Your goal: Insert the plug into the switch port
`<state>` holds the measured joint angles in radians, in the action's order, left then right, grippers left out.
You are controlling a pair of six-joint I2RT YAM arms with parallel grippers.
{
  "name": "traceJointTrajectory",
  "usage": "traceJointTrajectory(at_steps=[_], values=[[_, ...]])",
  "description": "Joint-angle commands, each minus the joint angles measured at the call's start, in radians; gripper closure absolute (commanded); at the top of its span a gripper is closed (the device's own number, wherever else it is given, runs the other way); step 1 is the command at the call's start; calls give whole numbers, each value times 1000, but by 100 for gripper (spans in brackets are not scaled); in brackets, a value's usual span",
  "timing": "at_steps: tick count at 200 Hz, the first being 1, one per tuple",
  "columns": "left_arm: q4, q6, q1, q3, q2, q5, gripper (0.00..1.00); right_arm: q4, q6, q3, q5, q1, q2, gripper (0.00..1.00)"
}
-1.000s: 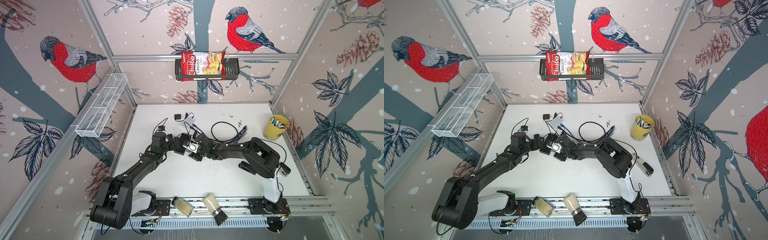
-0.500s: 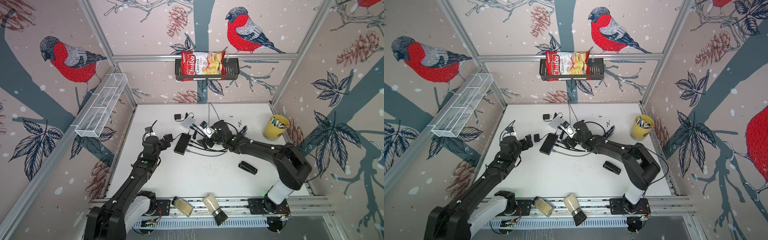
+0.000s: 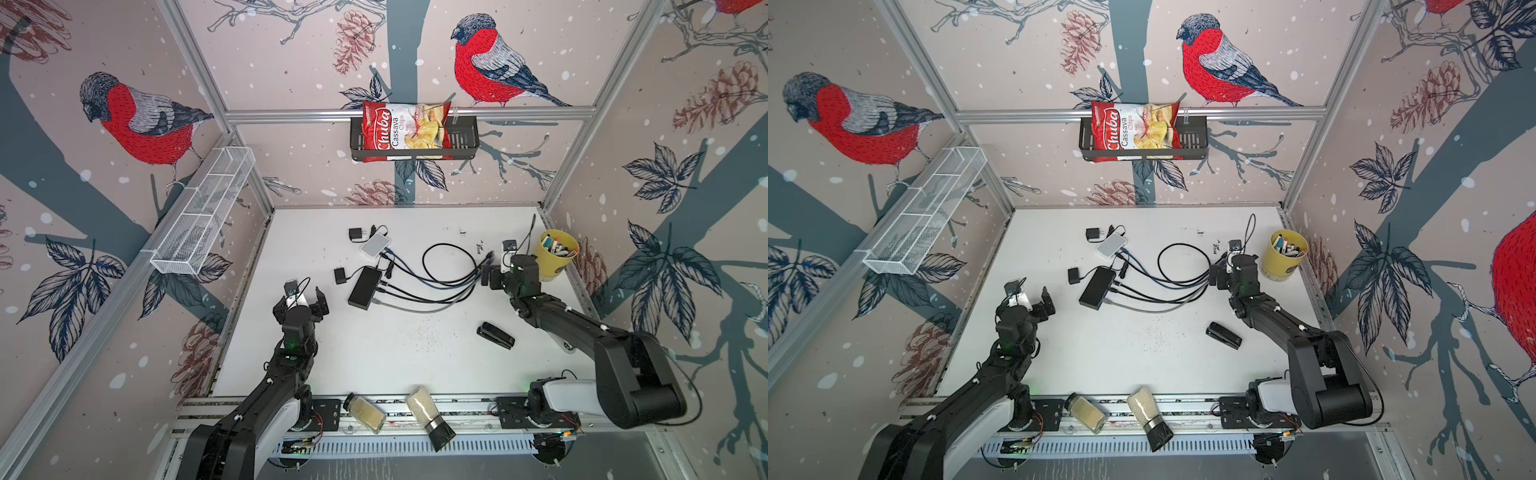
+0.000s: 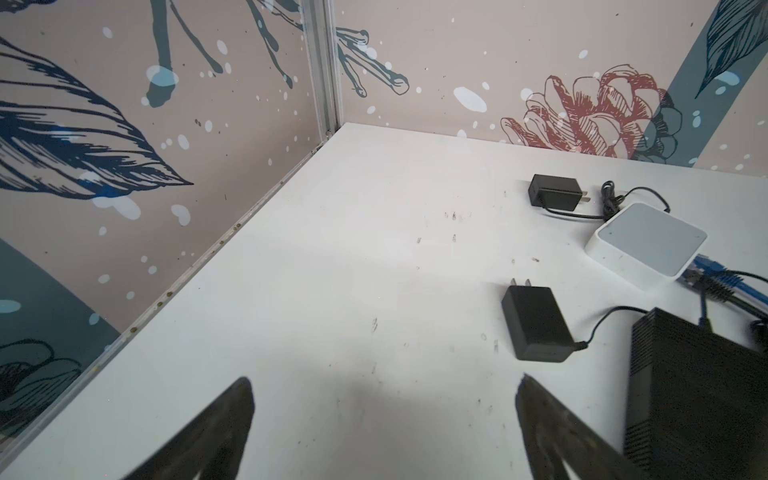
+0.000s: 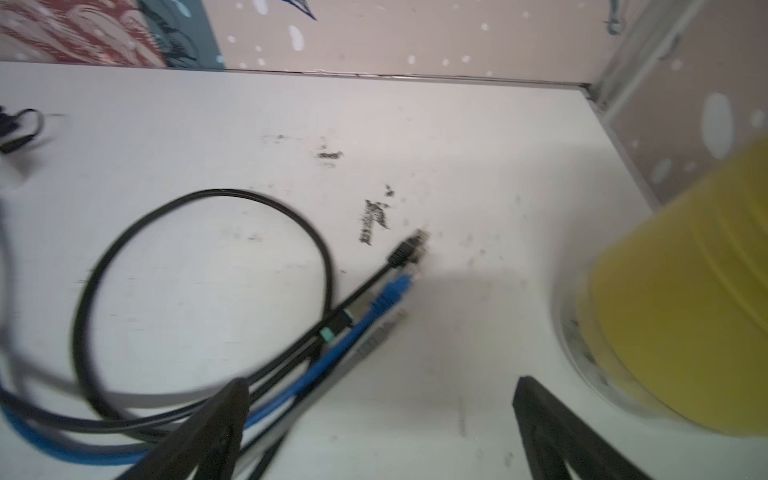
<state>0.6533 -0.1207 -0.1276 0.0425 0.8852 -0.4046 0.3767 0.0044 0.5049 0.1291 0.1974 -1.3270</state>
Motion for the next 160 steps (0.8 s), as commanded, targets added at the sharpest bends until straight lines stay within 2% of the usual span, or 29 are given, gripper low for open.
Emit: traceJointTrajectory(at_steps=[1,19,31,49,63,70,80,91,107,123,140,160], values=[[325,49,45,-31,64,70,4,296,-19,-95,-7,-41,5,1],[382,97,62,-17,127,161,3,507,-34,-182,-21,-63,-26,1],[436,102,62,-4,189,164,3,615,-46,-214,4,-70,-62,1],[469,110,71,22,252,150,3,638,-48,-209,22,-82,-86,1],[593,125,78,7,313,151,3,703,-18,-230,32,-105,-111,0],[659,126,82,3,347,151,3,709,4,-238,1,-134,-112,0],[701,128,94,13,392,171,3,835,15,-293,-66,-168,-148,0],[626,130,95,49,397,196,3,1028,6,-342,-89,-173,-213,0],[630,126,97,55,406,195,3,841,3,-296,-84,-166,-155,0],[662,107,103,30,394,170,3,928,15,-314,-90,-176,-187,0],[627,104,117,21,360,98,3,828,24,-284,-86,-180,-161,1],[551,134,140,40,335,73,3,823,48,-274,-70,-189,-169,1]])
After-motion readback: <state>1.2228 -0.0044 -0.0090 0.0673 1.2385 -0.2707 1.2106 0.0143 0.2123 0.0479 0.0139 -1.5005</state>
